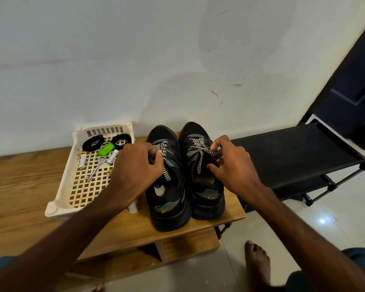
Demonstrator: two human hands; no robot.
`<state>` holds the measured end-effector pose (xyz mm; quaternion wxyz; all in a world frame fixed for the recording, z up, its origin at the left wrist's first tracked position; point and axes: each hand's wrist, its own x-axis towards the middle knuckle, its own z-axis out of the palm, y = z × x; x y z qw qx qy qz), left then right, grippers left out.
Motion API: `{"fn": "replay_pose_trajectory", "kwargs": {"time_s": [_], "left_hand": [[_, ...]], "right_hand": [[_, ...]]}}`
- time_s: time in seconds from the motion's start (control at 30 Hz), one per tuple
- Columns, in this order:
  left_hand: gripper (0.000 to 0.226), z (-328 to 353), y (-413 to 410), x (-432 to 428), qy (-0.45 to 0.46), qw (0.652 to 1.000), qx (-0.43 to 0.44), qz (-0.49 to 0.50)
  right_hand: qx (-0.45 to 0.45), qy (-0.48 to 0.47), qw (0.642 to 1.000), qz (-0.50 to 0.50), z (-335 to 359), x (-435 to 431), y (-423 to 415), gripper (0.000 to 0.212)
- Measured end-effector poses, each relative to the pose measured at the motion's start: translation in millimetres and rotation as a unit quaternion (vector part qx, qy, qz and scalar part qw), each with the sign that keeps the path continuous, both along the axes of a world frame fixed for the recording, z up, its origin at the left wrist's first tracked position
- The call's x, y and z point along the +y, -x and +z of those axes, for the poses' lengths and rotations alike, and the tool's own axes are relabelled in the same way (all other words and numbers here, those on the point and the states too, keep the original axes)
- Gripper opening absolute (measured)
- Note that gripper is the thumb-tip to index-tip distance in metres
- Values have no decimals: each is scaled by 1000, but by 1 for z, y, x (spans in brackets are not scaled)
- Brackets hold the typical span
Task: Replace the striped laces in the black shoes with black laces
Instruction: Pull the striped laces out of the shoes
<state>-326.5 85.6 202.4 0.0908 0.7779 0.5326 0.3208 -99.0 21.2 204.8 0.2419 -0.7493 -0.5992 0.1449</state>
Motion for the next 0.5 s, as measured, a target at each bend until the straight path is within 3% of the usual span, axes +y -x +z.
{"fn": "replay_pose_trajectory", "kwargs": {"time_s": [0.5], "left_hand": [[22, -1, -2, -1, -4, 1000, 6, -6]], "right_hand": [[-8, -1, 1000, -4, 0, 1, 2, 51]]}}
